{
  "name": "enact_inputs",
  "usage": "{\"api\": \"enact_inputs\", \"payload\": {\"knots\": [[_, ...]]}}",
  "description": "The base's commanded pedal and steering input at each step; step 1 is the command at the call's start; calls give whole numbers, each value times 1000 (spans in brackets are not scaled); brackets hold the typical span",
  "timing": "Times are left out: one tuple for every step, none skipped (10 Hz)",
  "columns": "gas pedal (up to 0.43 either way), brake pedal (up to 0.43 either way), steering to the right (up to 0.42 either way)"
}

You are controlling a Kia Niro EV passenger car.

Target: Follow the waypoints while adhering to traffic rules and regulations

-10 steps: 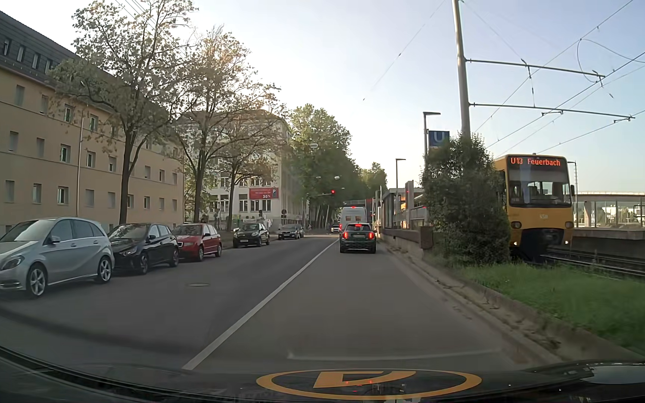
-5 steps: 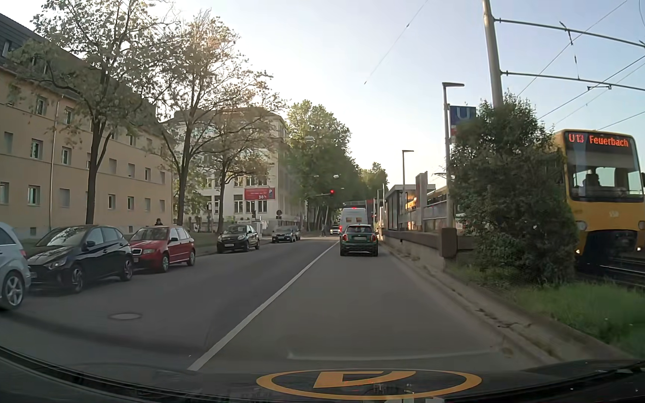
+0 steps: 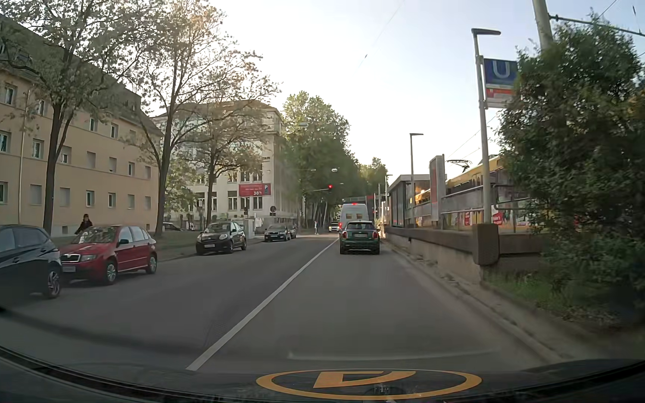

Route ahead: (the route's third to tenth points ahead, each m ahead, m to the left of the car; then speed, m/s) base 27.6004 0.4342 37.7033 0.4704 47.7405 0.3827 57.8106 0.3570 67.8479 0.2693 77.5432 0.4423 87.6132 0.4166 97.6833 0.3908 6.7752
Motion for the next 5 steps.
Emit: {"api": "enact_inputs", "payload": {"knots": [[47,0,1],[47,0,1],[47,0,1],[47,0,1],[47,0,1]]}}
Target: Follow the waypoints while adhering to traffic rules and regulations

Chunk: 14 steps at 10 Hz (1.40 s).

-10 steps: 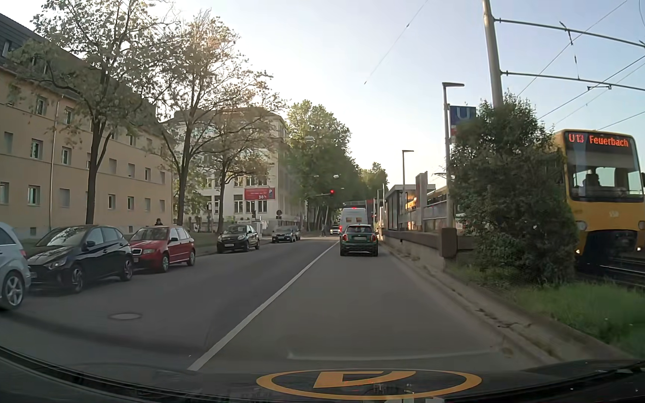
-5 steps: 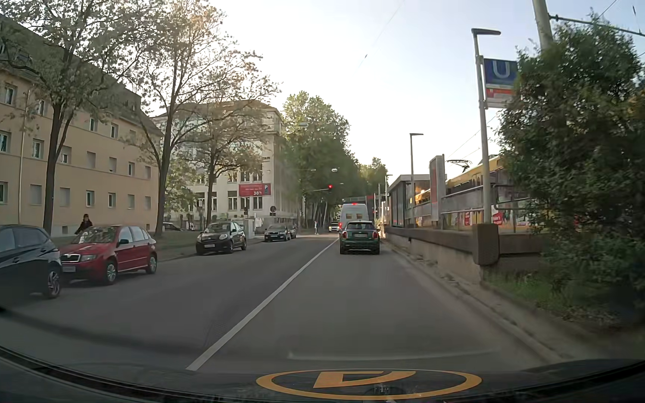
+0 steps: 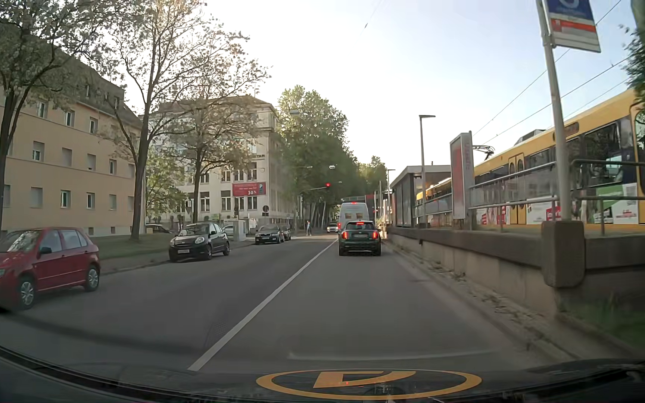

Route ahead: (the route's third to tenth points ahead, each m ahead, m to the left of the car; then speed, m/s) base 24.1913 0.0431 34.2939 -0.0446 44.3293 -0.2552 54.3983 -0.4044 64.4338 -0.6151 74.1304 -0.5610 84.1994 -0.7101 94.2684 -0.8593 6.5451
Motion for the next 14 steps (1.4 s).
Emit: {"api": "enact_inputs", "payload": {"knots": [[47,0,1],[47,0,0],[47,0,0],[47,0,0],[47,0,1],[47,0,1],[47,0,2],[47,0,4],[47,0,3],[47,0,3],[28,0,3],[0,0,4],[0,0,3],[0,0,4]]}}
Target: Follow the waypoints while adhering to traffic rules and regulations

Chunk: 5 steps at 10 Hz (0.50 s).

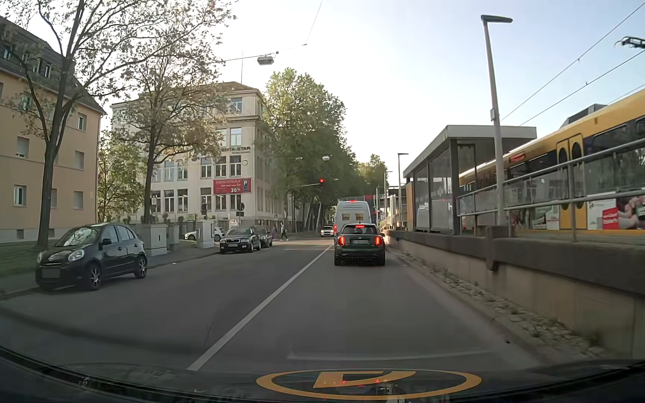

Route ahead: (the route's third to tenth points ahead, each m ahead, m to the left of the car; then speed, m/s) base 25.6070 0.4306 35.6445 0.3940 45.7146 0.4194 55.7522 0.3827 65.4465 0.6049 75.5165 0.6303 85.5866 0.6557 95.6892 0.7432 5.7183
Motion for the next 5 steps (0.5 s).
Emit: {"api": "enact_inputs", "payload": {"knots": [[0,0,3],[0,0,3],[0,0,3],[0,0,3],[0,0,3]]}}
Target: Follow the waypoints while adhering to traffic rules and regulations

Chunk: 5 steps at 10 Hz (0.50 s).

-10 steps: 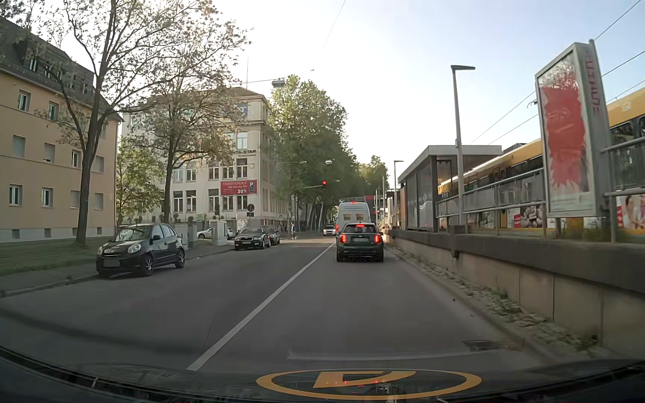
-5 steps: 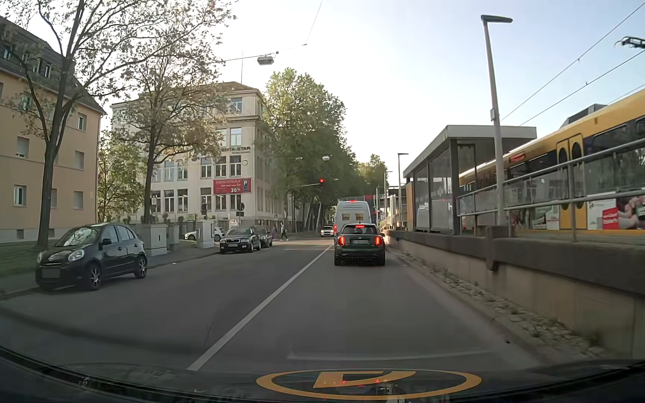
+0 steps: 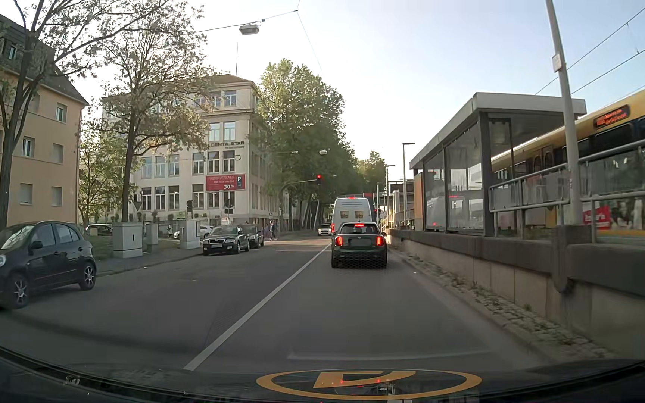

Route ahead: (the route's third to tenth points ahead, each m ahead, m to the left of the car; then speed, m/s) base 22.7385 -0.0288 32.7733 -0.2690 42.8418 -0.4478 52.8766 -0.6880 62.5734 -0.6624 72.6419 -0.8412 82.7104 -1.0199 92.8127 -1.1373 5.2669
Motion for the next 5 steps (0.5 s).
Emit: {"api": "enact_inputs", "payload": {"knots": [[0,0,4],[0,0,4],[0,0,4],[0,0,4],[0,0,3]]}}
